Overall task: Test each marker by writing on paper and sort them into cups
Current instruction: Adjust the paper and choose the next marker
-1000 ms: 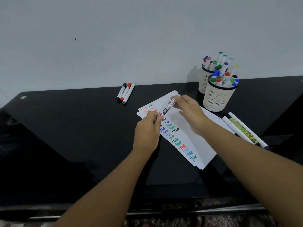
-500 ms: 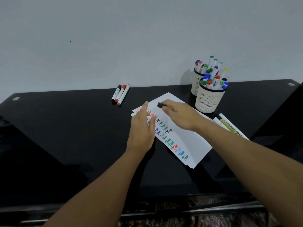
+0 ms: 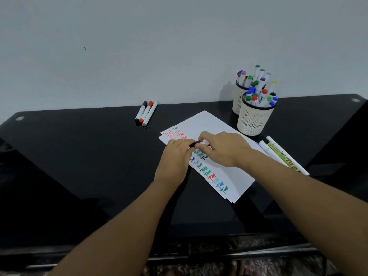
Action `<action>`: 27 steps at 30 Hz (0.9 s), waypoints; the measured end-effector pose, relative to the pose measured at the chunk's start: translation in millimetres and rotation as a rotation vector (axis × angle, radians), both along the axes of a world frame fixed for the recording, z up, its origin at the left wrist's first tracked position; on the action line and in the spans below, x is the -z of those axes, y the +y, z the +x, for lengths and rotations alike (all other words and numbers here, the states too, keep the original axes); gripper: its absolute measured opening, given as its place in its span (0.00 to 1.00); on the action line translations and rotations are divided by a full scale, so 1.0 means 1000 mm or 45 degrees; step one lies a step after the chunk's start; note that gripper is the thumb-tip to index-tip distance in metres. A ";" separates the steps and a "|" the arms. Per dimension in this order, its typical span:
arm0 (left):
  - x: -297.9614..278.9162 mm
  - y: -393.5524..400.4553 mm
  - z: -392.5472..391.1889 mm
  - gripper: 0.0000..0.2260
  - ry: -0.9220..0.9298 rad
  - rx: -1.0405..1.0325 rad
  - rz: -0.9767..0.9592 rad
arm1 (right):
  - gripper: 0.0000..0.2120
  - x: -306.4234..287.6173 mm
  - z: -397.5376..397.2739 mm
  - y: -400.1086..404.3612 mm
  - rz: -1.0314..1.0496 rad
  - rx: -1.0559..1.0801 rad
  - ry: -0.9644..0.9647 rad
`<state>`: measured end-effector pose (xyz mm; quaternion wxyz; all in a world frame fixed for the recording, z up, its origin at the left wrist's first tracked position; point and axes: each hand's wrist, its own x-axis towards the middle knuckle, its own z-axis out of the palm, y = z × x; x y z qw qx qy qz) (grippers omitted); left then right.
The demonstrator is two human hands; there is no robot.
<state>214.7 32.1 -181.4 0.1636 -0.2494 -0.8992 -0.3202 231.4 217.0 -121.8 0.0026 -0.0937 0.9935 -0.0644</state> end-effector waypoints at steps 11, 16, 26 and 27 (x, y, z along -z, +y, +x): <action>0.005 0.002 -0.004 0.12 -0.188 -0.363 -0.116 | 0.15 -0.001 0.011 0.013 -1.552 0.450 -0.191; 0.006 0.001 -0.006 0.18 -0.175 -0.264 -0.180 | 0.09 0.016 0.031 0.009 -1.452 0.342 -0.109; 0.010 0.002 -0.009 0.17 -0.141 -0.248 -0.219 | 0.01 0.040 0.063 0.013 -1.339 0.339 0.057; 0.010 0.002 -0.009 0.17 -0.140 -0.246 -0.213 | 0.01 0.042 0.064 0.013 -1.321 0.319 0.067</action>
